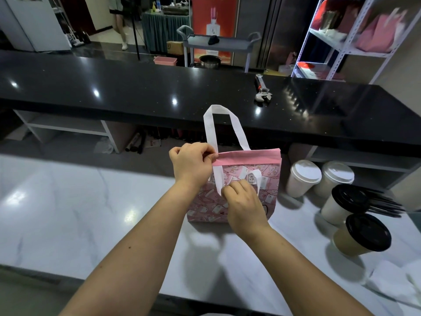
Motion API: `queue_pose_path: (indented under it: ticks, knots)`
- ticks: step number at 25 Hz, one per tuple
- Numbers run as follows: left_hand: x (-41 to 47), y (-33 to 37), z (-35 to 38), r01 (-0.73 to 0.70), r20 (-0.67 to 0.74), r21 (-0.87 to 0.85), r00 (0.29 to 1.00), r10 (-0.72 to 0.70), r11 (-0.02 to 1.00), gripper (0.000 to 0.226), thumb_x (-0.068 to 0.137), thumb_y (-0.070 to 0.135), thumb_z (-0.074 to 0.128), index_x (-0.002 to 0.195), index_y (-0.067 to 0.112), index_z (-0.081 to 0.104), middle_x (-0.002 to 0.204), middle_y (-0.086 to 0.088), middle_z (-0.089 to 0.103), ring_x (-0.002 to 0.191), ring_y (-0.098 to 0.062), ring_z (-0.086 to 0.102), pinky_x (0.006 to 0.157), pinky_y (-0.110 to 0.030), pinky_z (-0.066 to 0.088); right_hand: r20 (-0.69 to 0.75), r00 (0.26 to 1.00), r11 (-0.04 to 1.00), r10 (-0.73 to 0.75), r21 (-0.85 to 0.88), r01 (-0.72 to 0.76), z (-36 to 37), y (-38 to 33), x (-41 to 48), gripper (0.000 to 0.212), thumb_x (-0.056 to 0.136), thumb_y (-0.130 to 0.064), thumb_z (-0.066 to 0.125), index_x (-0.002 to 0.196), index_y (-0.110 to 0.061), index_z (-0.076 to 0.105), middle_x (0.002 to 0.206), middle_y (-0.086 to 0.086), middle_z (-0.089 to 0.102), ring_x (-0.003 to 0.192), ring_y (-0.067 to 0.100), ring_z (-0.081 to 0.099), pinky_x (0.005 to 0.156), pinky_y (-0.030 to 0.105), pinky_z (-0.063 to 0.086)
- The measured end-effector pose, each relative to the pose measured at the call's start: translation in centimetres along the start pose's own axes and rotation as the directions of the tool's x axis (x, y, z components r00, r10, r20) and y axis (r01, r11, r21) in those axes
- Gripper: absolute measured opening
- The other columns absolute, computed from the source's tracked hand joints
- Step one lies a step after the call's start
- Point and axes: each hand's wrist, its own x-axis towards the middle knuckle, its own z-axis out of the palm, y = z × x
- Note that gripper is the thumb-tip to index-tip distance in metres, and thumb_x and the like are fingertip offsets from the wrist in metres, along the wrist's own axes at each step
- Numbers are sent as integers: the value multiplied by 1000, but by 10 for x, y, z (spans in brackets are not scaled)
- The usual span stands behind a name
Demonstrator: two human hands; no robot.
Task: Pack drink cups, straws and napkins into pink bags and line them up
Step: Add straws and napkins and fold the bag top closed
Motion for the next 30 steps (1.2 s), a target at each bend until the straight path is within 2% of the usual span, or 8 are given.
queue_pose_path:
  ticks: [4,7,11,16,19,22,24,30]
  knots:
    - [-3,2,3,31,-20,-21,999,-31,999,11,85,26,67,76,32,67,74,17,64,82,-9,55,79,-31,17,41,999,999,17,29,-18,-1,5,4,33,51,19,56,72,-6,57,73,9,53,69,31,50,61,36,43]
    - [7,-7,-5,121,-64,-67,990,-125,990,16,85,25,66,72,33,64,68,19,59,79,-8,54,78,-32,18,185,975,991,-125,-19,130,6,5,-17,35,45,14,67,72,-7,60,74,9,54,70,30,53,62,35,45]
    - [11,-16,-8,20,-11,-9,1000,-20,1000,6,87,30,65,82,32,67,81,16,66,87,-9,56,82,-32,18,160,987,1000,-12,-25,16,6,14,-21,27,57,11,69,75,-8,60,77,10,55,70,31,53,61,40,49]
    - [11,-13,-6,-183,-1,120,983,184,976,16,87,31,66,102,28,69,100,12,68,99,-14,56,96,-40,20,-21,972,971,-234,45,235,-20,27,12,8,88,-10,64,81,-6,67,77,7,61,72,30,55,65,39,45]
    - [20,-2,-7,-320,102,161,946,306,934,22,88,32,65,109,28,68,102,11,67,100,-14,54,91,-37,18,-173,984,998,-53,12,56,-42,62,60,23,84,-1,62,106,-4,69,102,12,65,93,33,58,83,43,43]
    - [31,9,-7,-344,209,178,929,306,922,20,91,36,61,110,32,67,100,13,66,100,-12,54,88,-35,17,159,960,964,231,-170,-204,-49,92,97,39,86,-10,63,124,-15,59,123,6,59,114,31,48,94,43,37]
    - [36,10,-7,-296,276,208,932,234,932,17,92,41,58,104,33,68,95,13,66,96,-13,55,87,-36,18,283,903,937,324,-224,-267,-43,102,100,30,87,-14,64,116,-17,60,115,5,59,109,29,48,90,42,38]
    - [30,-3,-9,-297,262,219,936,237,930,17,93,43,56,88,30,66,87,13,65,90,-11,56,90,-36,22,131,951,959,282,-69,-275,-28,110,85,20,82,3,53,89,-12,66,92,3,63,94,26,52,82,39,42]
